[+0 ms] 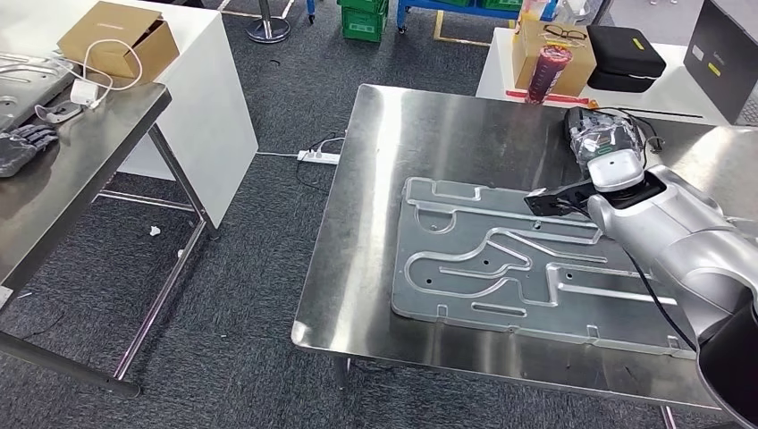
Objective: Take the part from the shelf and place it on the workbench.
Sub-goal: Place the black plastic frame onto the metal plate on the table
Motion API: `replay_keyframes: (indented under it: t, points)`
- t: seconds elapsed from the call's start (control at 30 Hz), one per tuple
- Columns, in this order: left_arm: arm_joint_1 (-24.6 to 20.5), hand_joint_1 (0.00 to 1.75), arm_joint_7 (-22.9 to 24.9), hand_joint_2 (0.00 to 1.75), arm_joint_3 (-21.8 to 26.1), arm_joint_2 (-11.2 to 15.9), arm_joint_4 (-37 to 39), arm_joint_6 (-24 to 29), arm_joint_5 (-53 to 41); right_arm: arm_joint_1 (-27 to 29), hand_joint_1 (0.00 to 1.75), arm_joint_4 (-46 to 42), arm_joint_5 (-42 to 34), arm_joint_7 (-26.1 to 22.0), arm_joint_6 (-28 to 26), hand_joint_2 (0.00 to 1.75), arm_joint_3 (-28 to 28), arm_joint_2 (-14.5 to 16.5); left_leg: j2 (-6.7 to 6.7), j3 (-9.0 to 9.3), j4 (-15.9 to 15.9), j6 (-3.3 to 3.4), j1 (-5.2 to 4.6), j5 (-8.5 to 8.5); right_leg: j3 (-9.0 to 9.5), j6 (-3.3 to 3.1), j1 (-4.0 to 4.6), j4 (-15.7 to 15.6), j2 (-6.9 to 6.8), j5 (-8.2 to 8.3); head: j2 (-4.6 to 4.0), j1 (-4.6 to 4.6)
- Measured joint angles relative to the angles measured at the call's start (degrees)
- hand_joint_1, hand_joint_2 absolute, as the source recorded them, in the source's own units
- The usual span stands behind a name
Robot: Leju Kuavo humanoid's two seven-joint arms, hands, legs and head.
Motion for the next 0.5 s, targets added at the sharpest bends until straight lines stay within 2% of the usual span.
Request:
replay_keyframes:
  t: [0.1, 0.17, 0.2, 0.4, 0.5]
  points:
    - [0.00, 0.00, 0.04, 0.00, 0.14, 0.00, 0.00, -0.03, 0.00, 0.16, 0.00, 0.18, 0.29, 0.70, -0.42, 0.00, -0.08, 0.00, 0.22, -0.18, 0.00, 0.00, -0.02, 0.00, -0.18, 1.07, -0.08, -0.01, 0.19, 0.09, 0.00, 0.00]
    - [0.00, 0.00, 0.16, 0.00, 0.25, 0.00, 0.00, -0.04, 0.00, 0.25, 0.00, 0.21, 0.71, 2.64, -2.04, 0.00, -0.35, 0.08, 0.29, -0.23, 0.00, 0.00, -0.05, 0.00, -0.23, 1.88, -0.18, -0.01, 0.26, 0.11, 0.00, 0.00]
    - [0.00, 0.00, 0.26, 0.00, 0.29, 0.00, 0.00, -0.02, -0.01, 0.26, 0.00, 0.21, 0.93, 4.05, -3.46, 0.00, -0.57, 0.21, 0.31, -0.24, 0.00, 0.00, -0.06, 0.00, -0.25, 2.08, -0.21, -0.01, 0.28, 0.11, 0.00, -0.01]
    - [0.00, 0.00, 0.99, 0.00, 0.35, 0.00, 0.00, 0.22, -0.24, -1.39, 0.00, -0.07, 3.96, 10.97, -14.53, 0.00, -2.39, 2.09, 0.41, -0.25, -0.03, -0.01, -0.07, 0.01, -0.39, 2.37, -0.22, 0.11, 0.34, 0.06, 0.00, -0.01]
    - [0.00, 0.00, 1.07, 0.00, 0.39, 0.00, 0.00, 0.36, -0.23, -5.05, 0.00, -0.82, 5.92, 10.84, -15.66, 0.00, -3.58, 3.25, 0.54, -0.31, -0.05, -0.02, -0.08, 0.02, -0.58, 2.37, -0.24, 0.22, 0.49, 0.06, 0.00, -0.02]
